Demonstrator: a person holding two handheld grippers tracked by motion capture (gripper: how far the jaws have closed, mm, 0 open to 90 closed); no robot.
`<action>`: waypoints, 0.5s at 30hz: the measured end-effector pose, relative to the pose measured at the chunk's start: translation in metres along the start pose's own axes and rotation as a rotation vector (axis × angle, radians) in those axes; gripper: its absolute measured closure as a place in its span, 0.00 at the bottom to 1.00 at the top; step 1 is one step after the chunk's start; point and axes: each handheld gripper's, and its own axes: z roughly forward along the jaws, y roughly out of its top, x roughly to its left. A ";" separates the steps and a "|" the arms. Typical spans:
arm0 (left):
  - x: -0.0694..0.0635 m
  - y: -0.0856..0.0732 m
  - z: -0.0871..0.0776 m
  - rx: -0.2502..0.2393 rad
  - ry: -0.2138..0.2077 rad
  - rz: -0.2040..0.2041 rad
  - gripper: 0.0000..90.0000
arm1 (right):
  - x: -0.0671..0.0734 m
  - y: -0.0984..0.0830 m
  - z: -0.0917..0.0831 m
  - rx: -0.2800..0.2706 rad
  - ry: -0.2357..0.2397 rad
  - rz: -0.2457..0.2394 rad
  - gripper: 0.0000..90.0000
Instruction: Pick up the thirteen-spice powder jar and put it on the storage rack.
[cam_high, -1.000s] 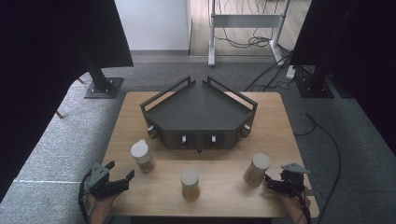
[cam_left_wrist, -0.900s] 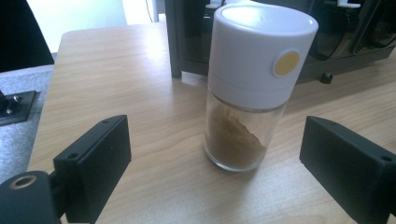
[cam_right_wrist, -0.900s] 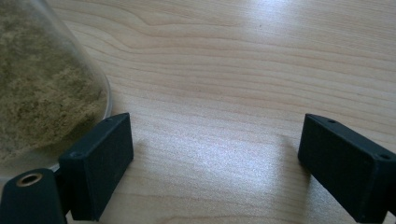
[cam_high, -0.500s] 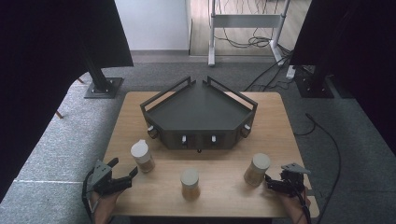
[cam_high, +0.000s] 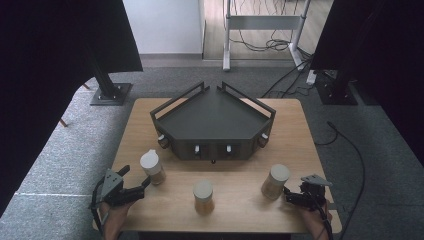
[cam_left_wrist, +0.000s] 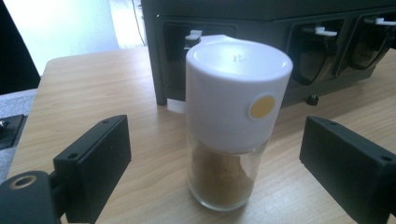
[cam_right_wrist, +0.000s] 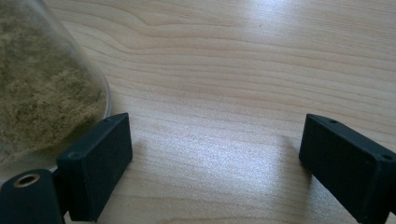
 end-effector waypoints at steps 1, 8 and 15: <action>-0.001 0.001 0.002 -0.003 0.000 0.002 0.09 | 0.000 0.000 0.000 0.000 0.000 0.000 0.10; -0.004 0.004 0.010 -0.012 -0.006 -0.002 0.10 | 0.000 0.000 0.000 0.000 0.000 0.000 0.10; -0.008 0.009 0.020 -0.004 0.003 0.000 0.10 | 0.000 0.000 0.000 0.000 0.000 0.000 0.10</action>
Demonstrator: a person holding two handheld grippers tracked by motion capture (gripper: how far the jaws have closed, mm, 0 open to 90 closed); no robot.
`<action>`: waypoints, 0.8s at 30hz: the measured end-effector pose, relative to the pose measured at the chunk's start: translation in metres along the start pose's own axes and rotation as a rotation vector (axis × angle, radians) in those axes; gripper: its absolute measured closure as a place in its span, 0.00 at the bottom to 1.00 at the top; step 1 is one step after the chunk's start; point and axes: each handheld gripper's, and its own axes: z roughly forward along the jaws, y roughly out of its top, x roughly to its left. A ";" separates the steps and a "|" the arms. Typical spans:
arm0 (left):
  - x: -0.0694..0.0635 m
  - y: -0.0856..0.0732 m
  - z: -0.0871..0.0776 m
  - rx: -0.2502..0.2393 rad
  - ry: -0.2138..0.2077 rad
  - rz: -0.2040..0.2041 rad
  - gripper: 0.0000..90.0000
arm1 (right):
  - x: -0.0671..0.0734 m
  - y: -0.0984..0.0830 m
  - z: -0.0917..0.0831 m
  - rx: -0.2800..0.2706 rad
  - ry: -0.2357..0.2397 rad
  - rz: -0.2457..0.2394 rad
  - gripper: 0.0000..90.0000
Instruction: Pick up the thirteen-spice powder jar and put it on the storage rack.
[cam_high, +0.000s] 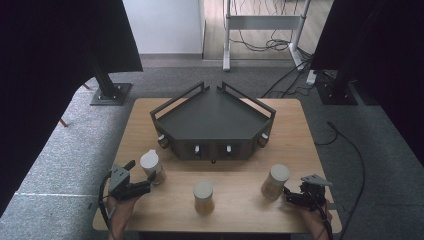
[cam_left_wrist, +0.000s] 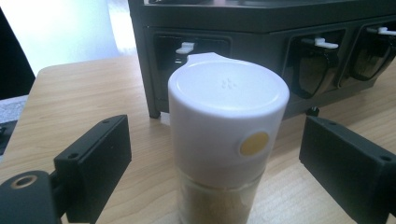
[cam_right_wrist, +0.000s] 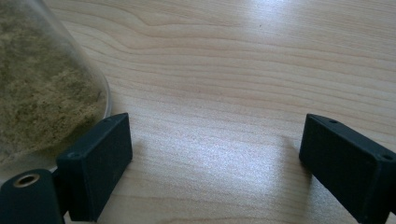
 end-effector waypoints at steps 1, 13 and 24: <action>-0.001 0.001 0.002 0.003 0.001 0.000 0.10 | 0.000 0.000 0.000 0.000 0.000 0.000 0.10; -0.010 0.003 0.023 0.019 0.030 -0.017 0.16 | 0.000 0.000 0.000 0.000 0.000 -0.001 0.10; -0.014 -0.001 0.023 -0.007 0.046 -0.032 0.34 | 0.000 0.000 0.000 0.000 0.001 -0.001 0.10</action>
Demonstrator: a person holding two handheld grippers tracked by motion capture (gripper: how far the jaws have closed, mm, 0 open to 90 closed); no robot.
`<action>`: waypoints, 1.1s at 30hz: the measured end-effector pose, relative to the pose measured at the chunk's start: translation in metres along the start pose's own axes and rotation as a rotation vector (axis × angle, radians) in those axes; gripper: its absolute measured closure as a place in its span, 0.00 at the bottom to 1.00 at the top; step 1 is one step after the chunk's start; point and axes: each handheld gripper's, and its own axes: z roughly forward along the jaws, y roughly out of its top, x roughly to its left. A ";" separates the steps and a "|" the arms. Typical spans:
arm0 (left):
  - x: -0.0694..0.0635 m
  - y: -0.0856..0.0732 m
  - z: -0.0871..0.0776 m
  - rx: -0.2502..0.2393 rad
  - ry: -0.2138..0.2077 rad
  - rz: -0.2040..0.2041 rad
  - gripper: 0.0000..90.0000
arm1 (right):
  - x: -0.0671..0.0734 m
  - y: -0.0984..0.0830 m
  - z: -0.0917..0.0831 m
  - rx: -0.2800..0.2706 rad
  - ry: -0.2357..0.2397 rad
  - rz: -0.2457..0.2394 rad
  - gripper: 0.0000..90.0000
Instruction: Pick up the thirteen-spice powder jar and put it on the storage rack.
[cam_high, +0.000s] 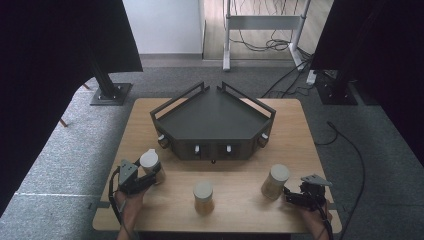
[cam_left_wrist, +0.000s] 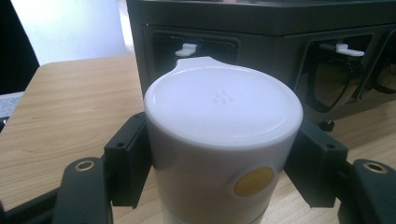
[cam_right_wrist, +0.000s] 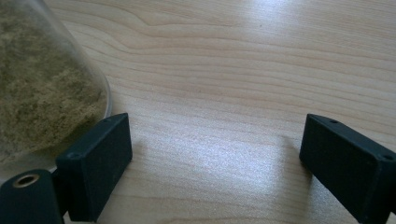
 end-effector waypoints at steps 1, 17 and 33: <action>-0.001 0.000 0.000 0.000 0.001 0.004 0.34 | 0.000 0.000 0.000 0.000 0.000 0.000 0.10; -0.005 0.009 -0.002 0.008 -0.005 0.013 0.34 | 0.000 0.000 0.000 0.000 0.000 0.000 0.10; -0.007 0.040 -0.007 -0.004 -0.049 0.037 0.34 | 0.000 0.000 0.000 0.000 0.000 0.000 0.10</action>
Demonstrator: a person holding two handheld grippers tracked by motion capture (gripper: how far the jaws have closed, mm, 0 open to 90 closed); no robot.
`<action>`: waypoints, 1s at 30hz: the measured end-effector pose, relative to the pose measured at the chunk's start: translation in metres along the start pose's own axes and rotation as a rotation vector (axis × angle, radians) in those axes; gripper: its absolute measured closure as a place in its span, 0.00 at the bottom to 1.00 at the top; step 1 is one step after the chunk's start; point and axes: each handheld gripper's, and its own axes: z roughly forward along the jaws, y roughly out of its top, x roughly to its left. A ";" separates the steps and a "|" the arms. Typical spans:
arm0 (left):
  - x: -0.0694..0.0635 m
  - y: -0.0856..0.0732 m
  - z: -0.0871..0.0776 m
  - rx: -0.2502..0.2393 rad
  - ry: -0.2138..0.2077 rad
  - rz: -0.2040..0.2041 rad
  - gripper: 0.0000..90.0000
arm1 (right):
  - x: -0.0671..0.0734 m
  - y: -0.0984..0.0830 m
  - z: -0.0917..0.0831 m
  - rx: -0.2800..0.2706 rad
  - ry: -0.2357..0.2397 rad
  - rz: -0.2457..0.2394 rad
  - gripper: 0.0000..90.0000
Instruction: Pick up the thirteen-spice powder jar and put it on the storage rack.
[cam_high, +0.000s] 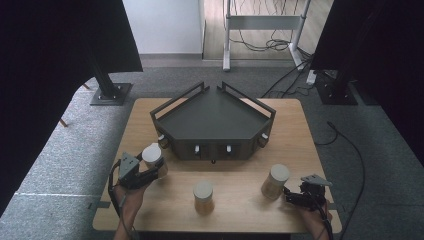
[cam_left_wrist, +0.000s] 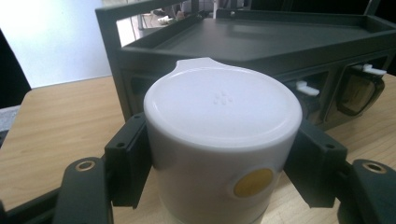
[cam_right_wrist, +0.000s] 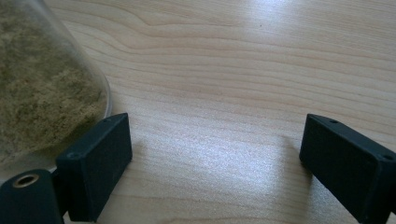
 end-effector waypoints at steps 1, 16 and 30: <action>0.000 0.003 0.000 0.000 -0.003 0.004 0.34 | 0.000 0.000 0.000 0.000 0.000 0.000 0.10; 0.004 0.037 -0.002 -0.006 -0.031 0.027 0.34 | 0.000 0.000 0.000 0.000 0.000 0.000 0.09; 0.008 0.073 -0.001 -0.007 -0.056 0.039 0.34 | 0.000 0.000 0.000 0.000 0.001 0.001 0.09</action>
